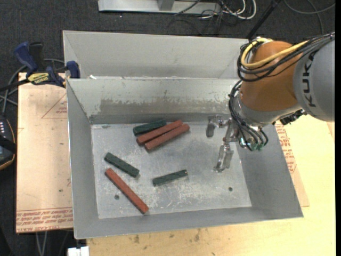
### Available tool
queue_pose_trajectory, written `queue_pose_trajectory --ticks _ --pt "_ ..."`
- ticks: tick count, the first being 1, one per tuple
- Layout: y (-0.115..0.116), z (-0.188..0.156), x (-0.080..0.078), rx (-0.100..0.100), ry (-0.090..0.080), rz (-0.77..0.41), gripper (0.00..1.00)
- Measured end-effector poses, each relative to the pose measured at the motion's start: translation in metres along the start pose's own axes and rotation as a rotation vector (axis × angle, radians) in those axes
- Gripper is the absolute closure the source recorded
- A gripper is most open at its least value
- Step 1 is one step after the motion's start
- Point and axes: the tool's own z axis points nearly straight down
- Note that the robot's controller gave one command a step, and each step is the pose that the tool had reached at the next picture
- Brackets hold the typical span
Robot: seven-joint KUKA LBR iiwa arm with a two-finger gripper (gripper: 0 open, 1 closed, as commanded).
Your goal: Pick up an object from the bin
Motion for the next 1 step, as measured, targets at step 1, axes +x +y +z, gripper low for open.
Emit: queue_pose_trajectory --ticks 1 --pt "0.074 0.1166 0.0177 -0.002 0.001 -0.091 0.0"
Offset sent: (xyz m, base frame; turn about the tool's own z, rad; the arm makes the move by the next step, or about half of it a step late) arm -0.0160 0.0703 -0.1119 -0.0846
